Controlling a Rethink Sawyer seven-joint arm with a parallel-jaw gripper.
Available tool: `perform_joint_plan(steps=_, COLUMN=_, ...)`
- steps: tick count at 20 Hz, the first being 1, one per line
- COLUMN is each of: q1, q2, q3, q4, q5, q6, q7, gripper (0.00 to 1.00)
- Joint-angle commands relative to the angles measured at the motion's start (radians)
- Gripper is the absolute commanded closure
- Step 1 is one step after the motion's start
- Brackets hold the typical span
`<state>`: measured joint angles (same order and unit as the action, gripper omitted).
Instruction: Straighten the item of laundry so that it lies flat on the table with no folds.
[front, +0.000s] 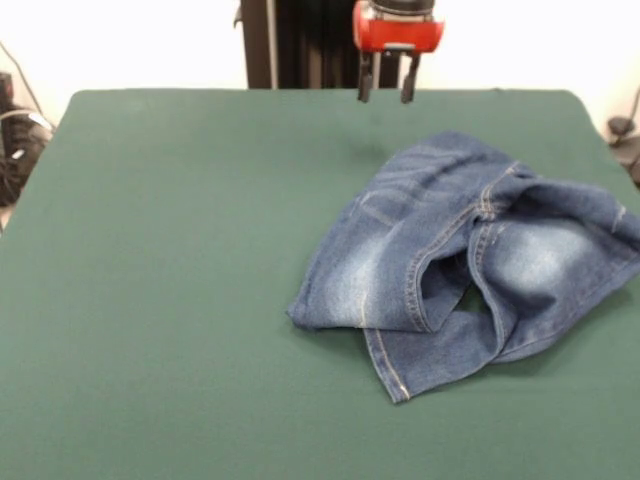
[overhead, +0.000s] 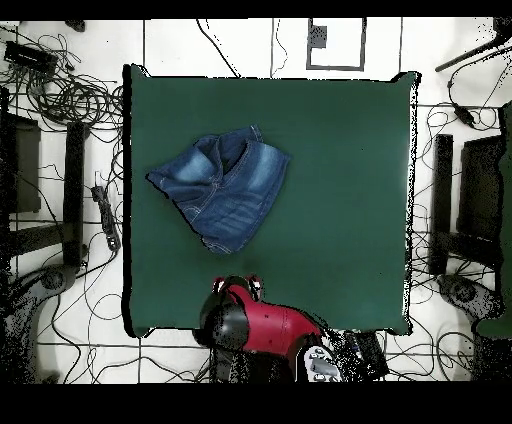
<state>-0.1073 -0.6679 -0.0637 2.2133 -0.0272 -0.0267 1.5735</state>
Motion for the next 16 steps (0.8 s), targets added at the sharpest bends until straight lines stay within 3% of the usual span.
perform_joint_plan(steps=1, q1=-0.089, q2=-0.019, q3=0.098, q4=0.029, q5=-0.044, q6=0.065, q7=0.128, gripper=0.00)
perform_joint_plan(steps=7, q1=-0.039, q2=-0.015, q3=0.089, q4=-0.114, q5=-0.003, q6=0.178, q7=0.102, gripper=0.00)
perform_joint_plan(steps=16, q1=-0.018, q2=0.055, q3=0.122, q4=-0.285, q5=0.022, q6=0.221, q7=0.102, gripper=0.00)
